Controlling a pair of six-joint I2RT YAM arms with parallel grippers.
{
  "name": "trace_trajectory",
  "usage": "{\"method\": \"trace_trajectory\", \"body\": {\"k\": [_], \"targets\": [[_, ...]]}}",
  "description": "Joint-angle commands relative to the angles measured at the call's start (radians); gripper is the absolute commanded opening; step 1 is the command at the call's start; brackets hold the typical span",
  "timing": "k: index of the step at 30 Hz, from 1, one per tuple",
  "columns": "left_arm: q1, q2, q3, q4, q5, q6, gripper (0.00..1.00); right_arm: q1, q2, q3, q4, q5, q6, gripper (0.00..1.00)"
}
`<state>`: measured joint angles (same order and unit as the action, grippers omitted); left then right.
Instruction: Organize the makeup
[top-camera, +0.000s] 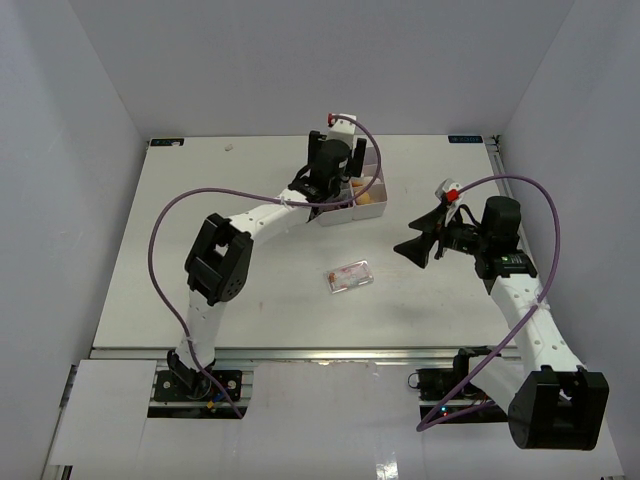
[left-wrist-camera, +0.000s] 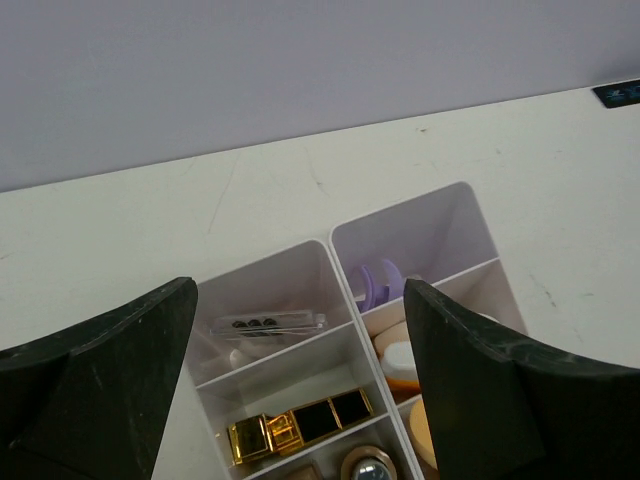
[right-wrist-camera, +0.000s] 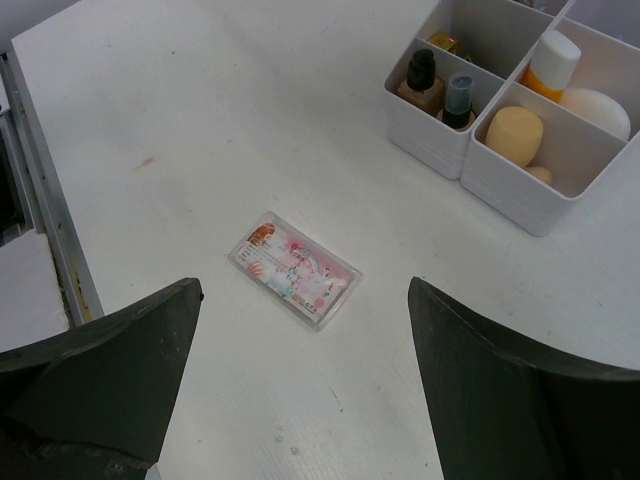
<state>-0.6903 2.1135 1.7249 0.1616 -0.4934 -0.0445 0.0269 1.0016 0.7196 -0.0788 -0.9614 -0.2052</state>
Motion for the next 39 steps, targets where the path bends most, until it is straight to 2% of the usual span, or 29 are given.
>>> {"method": "trace_trajectory", "body": {"k": [1, 3, 6, 10, 14, 17, 20, 24, 31, 39], "targets": [[-0.003, -0.196, -0.017, -0.098, 0.162, -0.017, 0.95, -0.01, 0.005, -0.011, -0.081, -0.211, -0.142, 0.9], [-0.003, -0.239, -0.034, -0.155, 0.263, -0.009, 0.97, -0.008, 0.023, 0.028, -0.219, -0.287, -0.371, 0.9], [-0.001, -0.379, -0.132, -0.308, 0.409, -0.027, 0.98, 0.05, 0.066, 0.095, -0.487, -0.289, -0.683, 0.91], [0.021, -0.605, -0.361, -0.366, 0.563, -0.106, 0.98, 0.225, 0.108, 0.106, -0.639, -0.092, -0.974, 0.9], [0.067, -0.877, -0.642, -0.404, 0.662, -0.202, 0.98, 0.37, 0.118, 0.062, -0.676, 0.072, -1.199, 0.9], [0.075, -1.124, -0.868, -0.421, 0.651, -0.258, 0.98, 0.449, 0.144, 0.045, -0.582, 0.205, -1.208, 0.9], [0.079, -1.327, -1.003, -0.438, 0.608, -0.281, 0.98, 0.514, 0.237, 0.082, -0.538, 0.296, -1.191, 0.9], [0.081, -1.466, -1.052, -0.516, 0.448, -0.288, 0.98, 0.575, 0.446, 0.212, -0.549, 0.41, -1.118, 0.9], [0.081, -1.607, -1.077, -0.517, 0.408, -0.287, 0.98, 0.62, 0.649, 0.368, -0.544, 0.506, -1.042, 0.9], [0.081, -1.609, -1.078, -0.522, 0.424, -0.284, 0.98, 0.63, 0.723, 0.438, -0.538, 0.547, -1.033, 0.9]]}}
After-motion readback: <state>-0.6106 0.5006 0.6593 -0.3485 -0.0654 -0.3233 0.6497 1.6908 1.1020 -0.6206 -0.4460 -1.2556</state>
